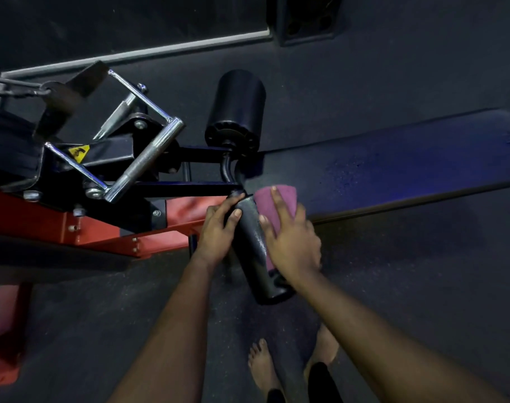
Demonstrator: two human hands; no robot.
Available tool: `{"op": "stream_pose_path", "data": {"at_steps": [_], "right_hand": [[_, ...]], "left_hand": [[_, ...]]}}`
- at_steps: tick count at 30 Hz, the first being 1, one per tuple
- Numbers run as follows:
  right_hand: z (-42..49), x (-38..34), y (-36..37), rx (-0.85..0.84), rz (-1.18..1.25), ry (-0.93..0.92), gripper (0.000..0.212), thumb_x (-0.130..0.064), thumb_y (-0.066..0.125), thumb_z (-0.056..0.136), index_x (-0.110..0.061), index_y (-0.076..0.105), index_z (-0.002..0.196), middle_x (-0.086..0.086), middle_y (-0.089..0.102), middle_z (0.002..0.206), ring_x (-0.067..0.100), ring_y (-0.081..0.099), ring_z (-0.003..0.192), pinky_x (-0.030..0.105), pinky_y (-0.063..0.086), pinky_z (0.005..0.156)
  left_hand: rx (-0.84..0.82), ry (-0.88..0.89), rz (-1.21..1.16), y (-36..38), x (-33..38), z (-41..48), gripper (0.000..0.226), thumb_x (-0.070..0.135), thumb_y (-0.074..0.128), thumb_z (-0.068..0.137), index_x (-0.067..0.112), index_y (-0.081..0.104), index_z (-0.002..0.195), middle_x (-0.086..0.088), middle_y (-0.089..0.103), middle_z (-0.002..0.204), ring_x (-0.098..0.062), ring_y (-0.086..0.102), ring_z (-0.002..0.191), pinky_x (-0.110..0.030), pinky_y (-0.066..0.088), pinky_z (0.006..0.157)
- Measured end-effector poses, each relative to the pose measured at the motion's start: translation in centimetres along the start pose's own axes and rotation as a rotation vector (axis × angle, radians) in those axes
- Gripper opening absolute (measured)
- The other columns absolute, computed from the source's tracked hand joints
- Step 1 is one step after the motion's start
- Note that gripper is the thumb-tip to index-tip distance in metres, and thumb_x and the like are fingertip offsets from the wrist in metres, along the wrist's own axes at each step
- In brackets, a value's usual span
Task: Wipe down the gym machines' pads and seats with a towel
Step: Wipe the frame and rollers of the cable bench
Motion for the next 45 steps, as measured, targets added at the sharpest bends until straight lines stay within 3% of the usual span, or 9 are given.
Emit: {"op": "stream_pose_path", "data": {"at_steps": [5, 11, 14, 19, 23, 29, 35, 41, 45], "right_hand": [[2.8, -1.9, -0.1, -0.046, -0.005, -0.074, 0.063, -0.062, 0.034, 0.103, -0.051, 0.007, 0.158, 0.013, 0.034, 0.151, 0.037, 0.055, 0.114, 0.042, 0.048, 0.082], [-5.4, -0.4, 0.0, 0.002, -0.180, -0.140, 0.067, -0.059, 0.036, 0.102, -0.050, 0.002, 0.159, 0.016, 0.029, 0.158, 0.034, 0.052, 0.115, 0.046, 0.051, 0.085], [-0.7, -1.0, -0.2, 0.004, -0.085, -0.079, 0.065, -0.062, 0.036, 0.101, -0.052, 0.005, 0.158, 0.014, 0.035, 0.152, 0.037, 0.056, 0.110, 0.045, 0.050, 0.084], [7.0, 1.0, 0.7, -0.233, 0.248, 0.049, 0.061, -0.066, 0.041, 0.099, -0.054, 0.022, 0.155, 0.014, 0.041, 0.155, 0.042, 0.050, 0.133, 0.044, 0.040, 0.108], [1.9, 3.0, 0.3, -0.170, 0.244, 0.094, 0.061, -0.069, 0.037, 0.098, -0.058, 0.016, 0.155, 0.010, 0.046, 0.145, 0.042, 0.057, 0.122, 0.047, 0.047, 0.098], [-4.2, 4.0, -0.3, -0.043, 0.126, 0.127, 0.064, -0.068, 0.037, 0.098, -0.054, 0.013, 0.156, 0.007, 0.044, 0.138, 0.035, 0.058, 0.113, 0.047, 0.053, 0.090], [5.0, 1.5, 0.5, -0.186, 0.221, 0.200, 0.063, -0.071, 0.034, 0.098, -0.052, 0.019, 0.156, 0.017, 0.044, 0.151, 0.044, 0.052, 0.129, 0.047, 0.040, 0.106], [-2.9, 2.3, -0.3, -0.051, 0.099, 0.053, 0.067, -0.069, 0.036, 0.099, -0.051, 0.009, 0.158, 0.009, 0.042, 0.139, 0.034, 0.055, 0.113, 0.045, 0.052, 0.088], [-2.9, 1.7, 0.4, -0.002, 0.004, 0.071, 0.067, -0.069, 0.030, 0.099, -0.051, 0.003, 0.158, 0.012, 0.037, 0.145, 0.036, 0.054, 0.111, 0.048, 0.052, 0.089]], "left_hand": [[0.000, 0.020, 0.044, 0.0, -0.6, 0.5, 0.057, 0.060, 0.040, 0.089, 0.041, 0.052, 0.141, -0.004, 0.055, 0.135, 0.007, 0.042, 0.110, -0.023, 0.031, 0.114], [-0.009, 0.026, 0.041, -0.1, -0.6, 0.3, 0.042, 0.047, 0.046, 0.097, 0.050, 0.050, 0.139, -0.003, 0.054, 0.137, 0.027, 0.037, 0.106, -0.020, 0.030, 0.110], [-0.007, 0.024, 0.027, 0.0, -0.4, 0.2, 0.036, 0.037, 0.051, 0.102, 0.050, 0.050, 0.135, -0.009, 0.053, 0.132, 0.029, 0.037, 0.105, -0.016, 0.029, 0.108], [-0.005, 0.025, 0.029, -0.1, -0.3, 0.1, 0.046, 0.055, 0.046, 0.093, 0.049, 0.051, 0.138, -0.004, 0.053, 0.133, 0.028, 0.038, 0.108, -0.011, 0.027, 0.108], [0.010, 0.013, 0.001, -0.2, -0.1, -0.2, 0.038, 0.038, 0.052, 0.102, 0.042, 0.054, 0.140, -0.007, 0.053, 0.132, 0.024, 0.040, 0.109, -0.019, 0.028, 0.114], [0.006, -0.020, 0.020, 0.2, -0.2, -0.1, 0.038, 0.032, 0.052, 0.104, 0.039, 0.054, 0.141, -0.008, 0.051, 0.131, 0.031, 0.037, 0.104, 0.008, 0.021, 0.095], [0.010, 0.028, 0.031, -0.1, 0.0, 0.0, 0.043, 0.039, 0.050, 0.100, 0.033, 0.055, 0.142, -0.011, 0.053, 0.133, 0.029, 0.038, 0.106, 0.004, 0.022, 0.100], [0.018, 0.031, 0.030, 0.0, -0.3, -0.1, 0.039, 0.032, 0.052, 0.103, 0.035, 0.055, 0.142, -0.008, 0.054, 0.136, 0.027, 0.040, 0.109, 0.003, 0.024, 0.100], [0.041, 0.042, 0.037, 0.1, -0.4, -0.2, 0.046, 0.041, 0.048, 0.098, 0.031, 0.055, 0.143, -0.009, 0.054, 0.133, 0.027, 0.039, 0.107, 0.001, 0.024, 0.103]]}}
Point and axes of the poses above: each hand's wrist, its own z-axis towards the middle knuckle, its own y-axis out of the palm, x = y × z, the point moved 5 cm from there along z, towards the middle knuckle
